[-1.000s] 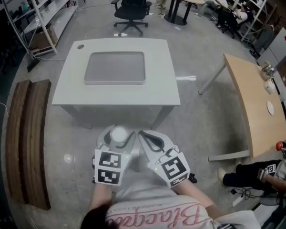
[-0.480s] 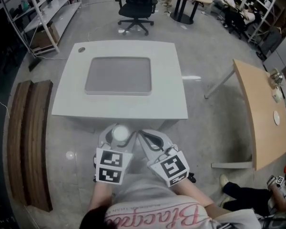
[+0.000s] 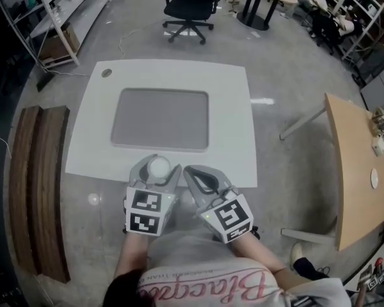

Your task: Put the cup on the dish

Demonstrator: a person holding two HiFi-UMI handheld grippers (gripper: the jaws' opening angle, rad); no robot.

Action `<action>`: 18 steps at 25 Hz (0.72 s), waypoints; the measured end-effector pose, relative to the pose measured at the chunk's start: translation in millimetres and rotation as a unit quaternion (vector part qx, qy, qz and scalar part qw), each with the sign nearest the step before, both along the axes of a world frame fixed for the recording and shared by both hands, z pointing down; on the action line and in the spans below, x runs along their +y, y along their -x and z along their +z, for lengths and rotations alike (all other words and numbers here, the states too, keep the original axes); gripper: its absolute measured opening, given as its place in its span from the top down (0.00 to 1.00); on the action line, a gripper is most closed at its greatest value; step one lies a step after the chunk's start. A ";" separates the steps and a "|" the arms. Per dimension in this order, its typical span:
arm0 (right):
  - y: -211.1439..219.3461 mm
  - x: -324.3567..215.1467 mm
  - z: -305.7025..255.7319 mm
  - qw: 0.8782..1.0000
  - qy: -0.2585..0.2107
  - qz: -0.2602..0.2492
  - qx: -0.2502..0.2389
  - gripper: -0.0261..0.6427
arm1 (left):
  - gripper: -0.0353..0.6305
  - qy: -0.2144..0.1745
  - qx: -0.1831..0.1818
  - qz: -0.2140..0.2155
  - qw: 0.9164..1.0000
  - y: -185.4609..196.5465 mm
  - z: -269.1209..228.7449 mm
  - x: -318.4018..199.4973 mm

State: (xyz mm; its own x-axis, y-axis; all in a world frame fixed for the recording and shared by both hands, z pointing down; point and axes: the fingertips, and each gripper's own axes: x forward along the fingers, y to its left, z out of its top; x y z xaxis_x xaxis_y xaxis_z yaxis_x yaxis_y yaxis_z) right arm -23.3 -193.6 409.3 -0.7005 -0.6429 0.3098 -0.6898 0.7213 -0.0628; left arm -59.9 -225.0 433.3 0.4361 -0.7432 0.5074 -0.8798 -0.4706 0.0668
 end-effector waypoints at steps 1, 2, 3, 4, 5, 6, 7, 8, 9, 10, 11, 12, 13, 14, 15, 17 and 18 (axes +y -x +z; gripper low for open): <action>1.0 -8.4 2.6 1.000 0.008 -0.001 -0.003 0.96 | 0.56 0.003 0.004 0.000 1.000 1.1 2.1 -8.7; 1.9 -16.2 5.1 1.000 0.019 -0.003 -0.009 0.96 | 0.56 0.004 0.007 -0.001 1.000 2.0 4.1 -17.1; 2.5 -23.7 7.4 0.999 0.031 -0.003 -0.016 0.96 | 0.56 0.005 0.007 -0.001 1.000 2.5 6.2 -25.3; 2.8 -30.9 9.6 0.999 0.042 -0.003 -0.023 0.96 | 0.56 0.004 0.004 0.000 1.000 2.7 8.7 -33.4; 3.1 -38.2 11.6 0.998 0.050 -0.001 -0.027 0.96 | 0.56 0.003 0.000 0.001 1.000 3.1 12.1 -41.6; 3.8 -45.7 12.8 0.998 0.054 -0.001 -0.029 0.96 | 0.56 0.004 -0.005 0.002 1.000 3.7 16.5 -50.1; 5.2 -53.0 12.6 0.998 0.055 -0.002 -0.030 0.96 | 0.56 0.004 -0.011 0.004 1.000 4.7 21.4 -58.9; 6.9 -59.9 11.6 0.998 0.054 -0.004 -0.031 0.96 | 0.56 0.004 -0.017 0.005 1.000 5.7 26.2 -67.8; 8.5 -66.0 10.4 0.998 0.054 -0.008 -0.031 0.96 | 0.56 0.001 -0.024 0.005 1.000 6.9 30.5 -76.8; 10.3 -71.6 9.8 0.998 0.053 -0.012 -0.031 0.96 | 0.56 -0.003 -0.030 0.005 1.000 8.2 34.2 -85.8; 12.2 -77.5 10.2 0.998 0.053 -0.017 -0.029 0.96 | 0.56 -0.008 -0.034 0.005 0.999 9.7 37.9 -95.0; 13.8 -83.6 11.5 0.998 0.055 -0.019 -0.028 0.96 | 0.56 -0.012 -0.037 0.006 0.999 11.2 42.2 -103.9; 15.0 -89.2 13.4 0.998 0.058 -0.019 -0.027 0.96 | 0.56 -0.014 -0.041 0.007 0.999 12.6 47.4 -111.4; 15.5 -93.6 15.0 0.997 0.063 -0.018 -0.028 0.96 | 0.56 -0.014 -0.045 0.007 0.999 13.6 53.2 -117.4; 15.8 -96.8 16.0 0.997 0.067 -0.019 -0.028 0.96 | 0.56 -0.013 -0.050 0.006 0.999 14.4 59.1 -122.4; 15.9 -101.6 16.8 0.997 0.071 -0.025 -0.027 0.96 | 0.56 -0.010 -0.051 -0.001 0.999 15.3 69.7 -131.6; 15.7 -103.7 17.6 0.997 0.072 -0.027 -0.026 0.96 | 0.56 -0.008 -0.048 -0.004 0.999 15.6 75.0 -135.6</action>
State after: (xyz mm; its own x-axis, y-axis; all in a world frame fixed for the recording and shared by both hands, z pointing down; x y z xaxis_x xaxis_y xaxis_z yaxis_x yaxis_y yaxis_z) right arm -39.0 -297.3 426.9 -0.7508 -0.5545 0.3589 -0.6427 0.7387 -0.2032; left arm -75.5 -360.6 508.3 0.3791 -0.7556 0.5342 -0.8860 -0.4630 -0.0263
